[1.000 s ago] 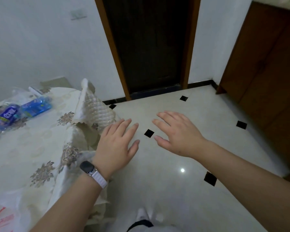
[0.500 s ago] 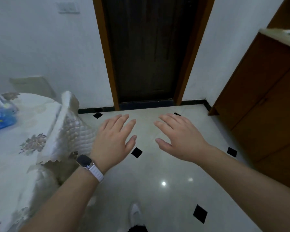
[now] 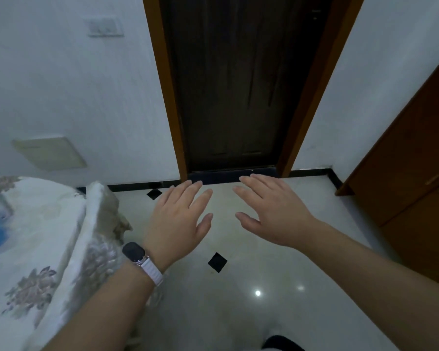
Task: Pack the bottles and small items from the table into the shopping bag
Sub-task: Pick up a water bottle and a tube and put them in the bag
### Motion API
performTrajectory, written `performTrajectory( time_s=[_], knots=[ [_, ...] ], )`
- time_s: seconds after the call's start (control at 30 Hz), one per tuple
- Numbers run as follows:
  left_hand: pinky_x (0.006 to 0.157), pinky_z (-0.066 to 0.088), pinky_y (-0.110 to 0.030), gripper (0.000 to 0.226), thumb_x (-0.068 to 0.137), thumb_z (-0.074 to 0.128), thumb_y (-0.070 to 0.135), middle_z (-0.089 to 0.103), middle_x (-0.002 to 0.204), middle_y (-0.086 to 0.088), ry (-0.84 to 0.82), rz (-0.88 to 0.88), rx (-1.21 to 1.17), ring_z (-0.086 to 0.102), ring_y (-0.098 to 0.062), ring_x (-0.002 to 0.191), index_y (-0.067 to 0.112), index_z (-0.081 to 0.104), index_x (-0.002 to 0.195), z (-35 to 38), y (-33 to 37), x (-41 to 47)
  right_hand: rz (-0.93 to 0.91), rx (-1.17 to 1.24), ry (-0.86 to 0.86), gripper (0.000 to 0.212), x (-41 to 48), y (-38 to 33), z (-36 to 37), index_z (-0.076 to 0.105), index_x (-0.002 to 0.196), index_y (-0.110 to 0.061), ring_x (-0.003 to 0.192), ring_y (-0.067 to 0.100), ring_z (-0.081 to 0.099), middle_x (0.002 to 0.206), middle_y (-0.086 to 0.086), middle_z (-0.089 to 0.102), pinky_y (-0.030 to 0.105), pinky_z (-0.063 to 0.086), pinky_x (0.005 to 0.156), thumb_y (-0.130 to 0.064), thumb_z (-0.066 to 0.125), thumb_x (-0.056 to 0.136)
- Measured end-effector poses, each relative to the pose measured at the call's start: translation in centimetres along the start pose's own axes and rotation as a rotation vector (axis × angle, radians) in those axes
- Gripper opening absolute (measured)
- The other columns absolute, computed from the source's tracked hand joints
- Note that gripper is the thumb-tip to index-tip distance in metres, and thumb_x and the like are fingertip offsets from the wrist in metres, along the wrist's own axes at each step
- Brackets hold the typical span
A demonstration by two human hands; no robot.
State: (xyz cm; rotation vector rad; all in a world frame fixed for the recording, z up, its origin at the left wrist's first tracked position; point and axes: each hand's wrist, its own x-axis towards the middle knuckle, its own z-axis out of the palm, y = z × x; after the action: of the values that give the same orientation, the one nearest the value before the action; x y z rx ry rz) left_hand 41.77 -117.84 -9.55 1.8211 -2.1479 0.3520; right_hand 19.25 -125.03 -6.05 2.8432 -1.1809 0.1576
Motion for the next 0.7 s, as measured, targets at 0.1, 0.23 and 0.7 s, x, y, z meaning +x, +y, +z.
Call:
performTrajectory(
  time_s=[0.1, 0.23, 0.7],
  knots=[
    [0.106, 0.043, -0.050, 0.048, 0.093, 0.052, 0.043, 0.058, 0.137, -0.011, -0.033, -0.013, 0.027, 0.052, -0.030, 0.128, 0.017, 0.057, 0.132, 1.9, -1.3, 3.4, -0.028, 0.036, 0.007, 0.055, 3.9, 2.4, 1.2, 0.047, 0.141, -0.025, 0.139, 0.022, 0.038, 0.148, 0.001, 0.046, 0.040, 0.029, 0.113, -0.055, 0.039, 0.095],
    [0.107, 0.040, -0.046, 0.048, 0.093, 0.053, 0.045, 0.057, 0.138, -0.008, -0.065, -0.058, 0.081, 0.051, -0.028, 0.129, 0.019, 0.057, 0.133, 4.5, -2.8, 8.6, -0.075, 0.087, 0.048, 0.056, 9.4, 6.5, 3.1, 0.051, 0.139, -0.024, 0.136, 0.022, 0.043, 0.145, 0.002, 0.050, 0.041, 0.033, 0.111, -0.054, 0.038, 0.094],
    [0.101, 0.046, -0.050, 0.044, 0.089, 0.060, 0.037, 0.062, 0.131, -0.010, 0.018, -0.335, 0.241, 0.056, -0.033, 0.124, 0.014, 0.062, 0.127, 7.4, -9.1, 22.9, -0.428, 0.186, 0.071, 0.054, 31.4, 17.2, 4.3, 0.048, 0.140, -0.025, 0.138, 0.023, 0.038, 0.147, 0.001, 0.046, 0.040, 0.029, 0.113, -0.053, 0.039, 0.095]
  ],
)
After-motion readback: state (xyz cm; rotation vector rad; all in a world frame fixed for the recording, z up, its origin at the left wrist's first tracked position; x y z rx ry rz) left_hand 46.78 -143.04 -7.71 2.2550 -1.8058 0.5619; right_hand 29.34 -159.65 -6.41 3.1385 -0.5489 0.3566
